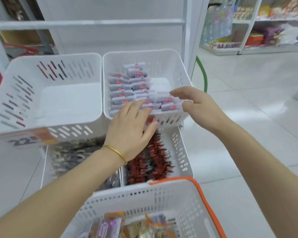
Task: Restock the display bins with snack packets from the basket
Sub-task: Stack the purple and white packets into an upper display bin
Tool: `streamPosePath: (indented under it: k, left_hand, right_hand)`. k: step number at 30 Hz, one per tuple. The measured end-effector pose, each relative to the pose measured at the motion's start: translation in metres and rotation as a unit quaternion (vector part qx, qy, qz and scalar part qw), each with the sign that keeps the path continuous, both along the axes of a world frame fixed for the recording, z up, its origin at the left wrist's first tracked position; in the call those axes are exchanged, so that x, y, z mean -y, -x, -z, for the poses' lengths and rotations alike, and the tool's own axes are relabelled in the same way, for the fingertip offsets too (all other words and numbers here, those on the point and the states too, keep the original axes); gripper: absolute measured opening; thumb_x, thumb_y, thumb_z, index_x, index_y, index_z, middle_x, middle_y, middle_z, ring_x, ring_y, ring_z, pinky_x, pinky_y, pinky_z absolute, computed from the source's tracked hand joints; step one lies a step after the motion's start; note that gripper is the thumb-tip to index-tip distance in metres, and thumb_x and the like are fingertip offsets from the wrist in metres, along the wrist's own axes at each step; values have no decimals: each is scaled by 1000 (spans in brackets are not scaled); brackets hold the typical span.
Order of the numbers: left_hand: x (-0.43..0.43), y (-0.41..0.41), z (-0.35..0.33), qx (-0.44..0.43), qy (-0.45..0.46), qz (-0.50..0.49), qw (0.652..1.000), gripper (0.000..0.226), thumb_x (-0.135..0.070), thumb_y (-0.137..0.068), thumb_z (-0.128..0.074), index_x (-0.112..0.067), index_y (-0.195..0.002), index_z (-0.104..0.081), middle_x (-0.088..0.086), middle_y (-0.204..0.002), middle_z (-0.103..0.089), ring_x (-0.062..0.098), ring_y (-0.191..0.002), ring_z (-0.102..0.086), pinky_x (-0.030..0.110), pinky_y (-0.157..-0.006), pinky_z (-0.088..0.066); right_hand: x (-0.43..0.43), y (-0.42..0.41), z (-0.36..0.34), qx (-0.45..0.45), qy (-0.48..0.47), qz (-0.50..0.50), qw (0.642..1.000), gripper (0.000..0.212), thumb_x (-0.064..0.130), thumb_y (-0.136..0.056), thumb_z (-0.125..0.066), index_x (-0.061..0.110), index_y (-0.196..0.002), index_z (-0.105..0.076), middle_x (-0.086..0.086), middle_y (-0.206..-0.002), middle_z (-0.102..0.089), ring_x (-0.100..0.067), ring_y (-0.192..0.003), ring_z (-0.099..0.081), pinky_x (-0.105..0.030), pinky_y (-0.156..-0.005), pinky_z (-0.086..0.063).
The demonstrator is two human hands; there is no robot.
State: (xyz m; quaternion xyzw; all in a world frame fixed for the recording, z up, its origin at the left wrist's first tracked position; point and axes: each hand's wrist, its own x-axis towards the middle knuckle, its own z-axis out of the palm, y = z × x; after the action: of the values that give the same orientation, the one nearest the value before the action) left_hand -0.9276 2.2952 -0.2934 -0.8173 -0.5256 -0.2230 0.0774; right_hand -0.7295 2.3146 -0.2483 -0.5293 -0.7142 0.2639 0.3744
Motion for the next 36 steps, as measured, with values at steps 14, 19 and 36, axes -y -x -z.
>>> streamPosePath:
  k: [14, 19, 36]
  left_hand:
    - [235, 53, 132, -49, 325, 18, 944, 50, -46, -93, -35, -17, -130, -51, 6, -147, -36, 28, -136, -27, 38, -113, -21]
    - [268, 57, 149, -42, 344, 9, 938, 64, -55, -85, -23, -21, -132, -49, 2, -149, -33, 24, -138, -22, 37, -114, -17]
    - [273, 34, 161, -31, 400, 13, 916, 41, -33, -97, -42, -24, -137, -42, -2, -152, -23, 19, -140, -13, 32, -113, -14]
  right_hand:
    - [238, 6, 223, 77, 318, -69, 942, 31, -7, -86, -54, 12, -109, -65, -4, -111, -62, -21, -105, -59, -13, -72, -43]
    - [257, 0, 280, 282, 363, -129, 879, 65, 31, -85, -66, 18, -142, -38, -7, -145, -40, -24, -132, -38, -32, -107, -33]
    - [257, 2, 306, 410, 275, -254, 832, 75, 49, -78, -69, 24, -141, -38, 0, -130, -53, -23, -114, -51, -32, -88, -43]
